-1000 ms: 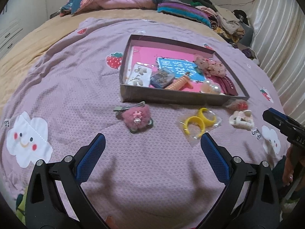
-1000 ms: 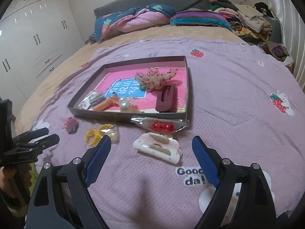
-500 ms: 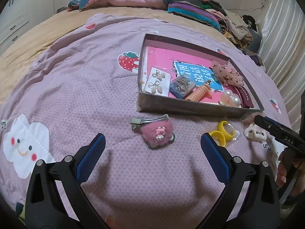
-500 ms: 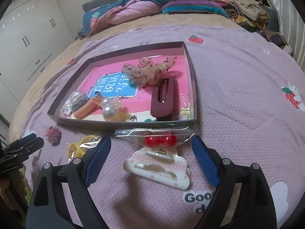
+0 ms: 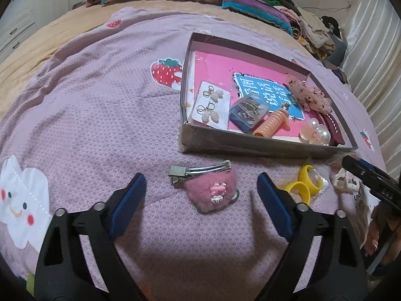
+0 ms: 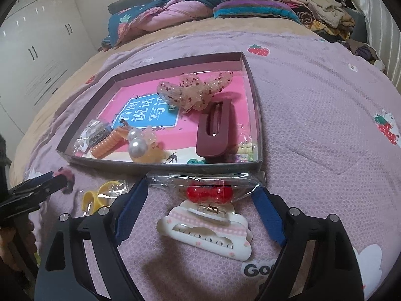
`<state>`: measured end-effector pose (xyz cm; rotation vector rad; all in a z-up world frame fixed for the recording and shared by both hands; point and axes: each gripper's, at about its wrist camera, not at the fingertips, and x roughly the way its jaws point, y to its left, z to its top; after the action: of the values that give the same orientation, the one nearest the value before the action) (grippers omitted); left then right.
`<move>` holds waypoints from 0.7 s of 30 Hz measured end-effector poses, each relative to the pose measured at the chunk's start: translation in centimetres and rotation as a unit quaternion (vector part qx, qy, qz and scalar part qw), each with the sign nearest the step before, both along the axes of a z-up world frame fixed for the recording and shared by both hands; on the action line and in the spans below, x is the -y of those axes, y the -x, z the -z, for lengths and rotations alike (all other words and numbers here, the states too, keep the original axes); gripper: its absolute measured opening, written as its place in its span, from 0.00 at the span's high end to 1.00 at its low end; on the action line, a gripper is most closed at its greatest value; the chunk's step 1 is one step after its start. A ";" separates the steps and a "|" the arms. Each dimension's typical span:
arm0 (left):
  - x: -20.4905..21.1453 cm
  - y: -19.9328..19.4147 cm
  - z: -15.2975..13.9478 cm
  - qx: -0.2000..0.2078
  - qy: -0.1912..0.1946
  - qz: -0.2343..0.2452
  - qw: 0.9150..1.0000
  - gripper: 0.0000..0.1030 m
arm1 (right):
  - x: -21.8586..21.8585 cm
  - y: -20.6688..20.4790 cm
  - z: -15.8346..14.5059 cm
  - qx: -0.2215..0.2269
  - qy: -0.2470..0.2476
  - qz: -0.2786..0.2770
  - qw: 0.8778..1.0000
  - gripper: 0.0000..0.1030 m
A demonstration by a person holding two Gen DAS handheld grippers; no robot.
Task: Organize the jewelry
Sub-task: 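Grasp the pink pom-pom hair clip with the left tool while the right grasps the bagged red-bead tie, then carry the pom-pom clip with the left tool while the right carries the red-bead bag over the tray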
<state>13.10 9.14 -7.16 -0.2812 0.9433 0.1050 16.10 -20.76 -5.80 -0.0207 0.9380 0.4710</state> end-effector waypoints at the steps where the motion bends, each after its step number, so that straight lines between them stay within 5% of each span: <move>1: 0.0 -0.1 0.1 -0.001 -0.001 0.000 1.000 0.31 | 0.1 0.2 -0.2 0.002 -0.001 -0.002 1.000 0.20; 8: 0.2 -0.2 0.0 -0.001 -0.014 0.007 1.000 0.63 | 0.3 1.4 -2.1 0.019 -0.011 -0.013 1.000 0.20; 21: 0.0 1.9 -3.0 0.027 0.003 0.008 1.000 0.64 | -0.8 4.1 -5.7 0.045 -0.033 -0.056 0.997 0.20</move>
<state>11.18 9.11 -4.20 -0.2816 0.8924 0.0791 12.03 -19.94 -0.11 -0.0356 0.8348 0.6004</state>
